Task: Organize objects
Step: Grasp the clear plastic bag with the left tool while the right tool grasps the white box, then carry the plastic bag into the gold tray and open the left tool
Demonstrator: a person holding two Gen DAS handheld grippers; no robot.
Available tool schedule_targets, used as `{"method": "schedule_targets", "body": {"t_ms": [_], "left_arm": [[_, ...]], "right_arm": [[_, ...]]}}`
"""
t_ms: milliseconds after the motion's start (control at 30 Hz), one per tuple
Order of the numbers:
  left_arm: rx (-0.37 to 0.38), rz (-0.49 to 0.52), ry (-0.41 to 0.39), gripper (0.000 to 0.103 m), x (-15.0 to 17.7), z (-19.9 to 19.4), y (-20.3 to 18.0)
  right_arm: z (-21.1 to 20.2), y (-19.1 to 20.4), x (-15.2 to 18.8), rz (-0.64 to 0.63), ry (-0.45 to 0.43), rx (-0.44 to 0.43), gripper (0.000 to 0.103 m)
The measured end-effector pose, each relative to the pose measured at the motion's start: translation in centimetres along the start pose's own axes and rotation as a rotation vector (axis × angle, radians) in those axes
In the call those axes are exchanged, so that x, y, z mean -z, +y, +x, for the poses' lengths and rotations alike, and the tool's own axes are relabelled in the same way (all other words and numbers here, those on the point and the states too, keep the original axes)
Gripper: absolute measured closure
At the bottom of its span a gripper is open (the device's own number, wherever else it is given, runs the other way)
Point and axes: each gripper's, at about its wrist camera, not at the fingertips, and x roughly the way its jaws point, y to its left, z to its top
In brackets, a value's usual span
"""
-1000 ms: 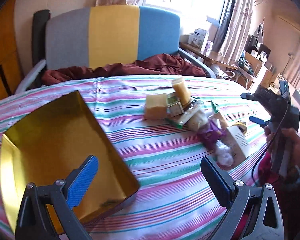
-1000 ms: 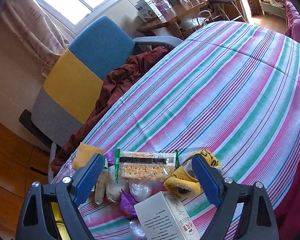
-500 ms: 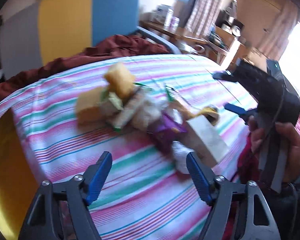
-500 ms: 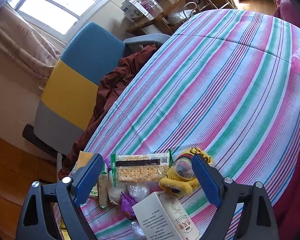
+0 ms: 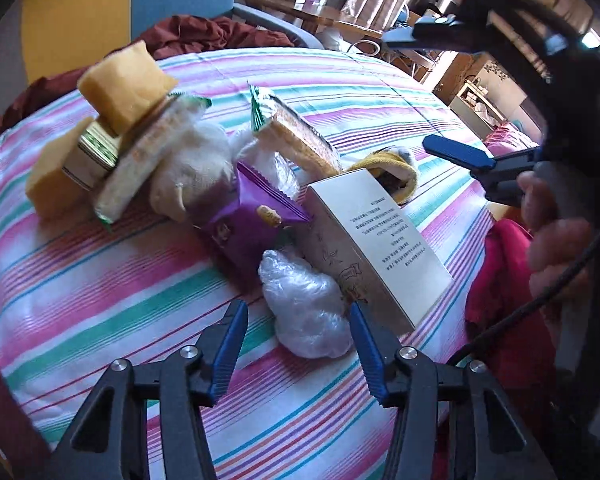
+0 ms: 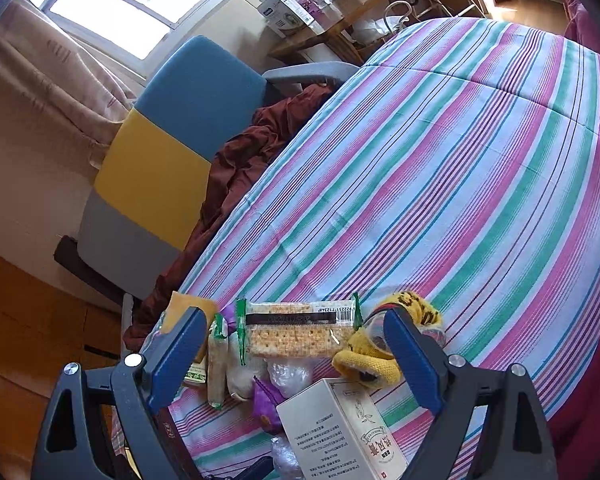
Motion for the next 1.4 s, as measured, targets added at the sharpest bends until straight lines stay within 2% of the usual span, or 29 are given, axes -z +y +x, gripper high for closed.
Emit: {"method": "schedule_targets", "body": {"t_ms": [100,133,167,267,500,600,800,967,1033,1100,1200,1333,1400], "left_arm": [[0.001,-0.021,0.013,0.054,0.2,1.6,0.1],[-0.017,0.001,-0.013,0.058,0.4,1.5,0.0],[-0.030,0.012,-0.013,0.070,0.5,1.5,-0.1],[-0.039,-0.002,-0.036,0.071,1.5,0.3,0.9],[-0.145,-0.051,-0.129,0.071,6.6,-3.6,6.1],[-0.147,-0.071,-0.146,0.071,7.8,-4.3,7.3],[-0.154,-0.040,-0.160,0.071,7.8,-3.9,6.6],[-0.144,-0.034,-0.173,0.071,7.8,-4.0,6.5],[-0.136,-0.034,-0.178,0.071,7.7,-4.1,6.6],[-0.131,-0.031,-0.186,0.071,7.9,-4.3,6.7],[-0.125,-0.027,-0.196,0.071,8.1,-4.5,6.9],[-0.125,-0.026,-0.194,0.073,8.2,-5.1,6.8],[-0.086,-0.028,-0.212,0.073,8.6,-6.3,6.6]], "right_arm": [[0.1,0.2,0.1,-0.016,0.004,0.007,0.011],[0.2,0.2,0.1,-0.022,0.009,0.012,0.011],[0.3,0.2,0.1,-0.026,0.014,0.016,0.011],[0.5,0.5,0.2,-0.044,0.032,0.012,0.011],[1.4,1.9,1.2,-0.128,0.082,0.029,0.015],[2.1,2.6,2.0,-0.173,0.134,0.049,0.017],[2.5,4.0,5.0,-0.300,0.228,0.183,0.018],[3.8,3.7,7.2,-0.385,0.308,0.356,0.019],[4.5,3.3,7.7,-0.402,0.336,0.415,0.023],[4.8,2.7,7.9,-0.408,0.354,0.432,0.045],[4.8,2.5,8.8,-0.433,0.359,0.451,0.049],[4.0,2.4,10.6,-0.482,0.383,0.439,0.050],[3.7,2.5,11.4,-0.498,0.397,0.413,0.050]]}}
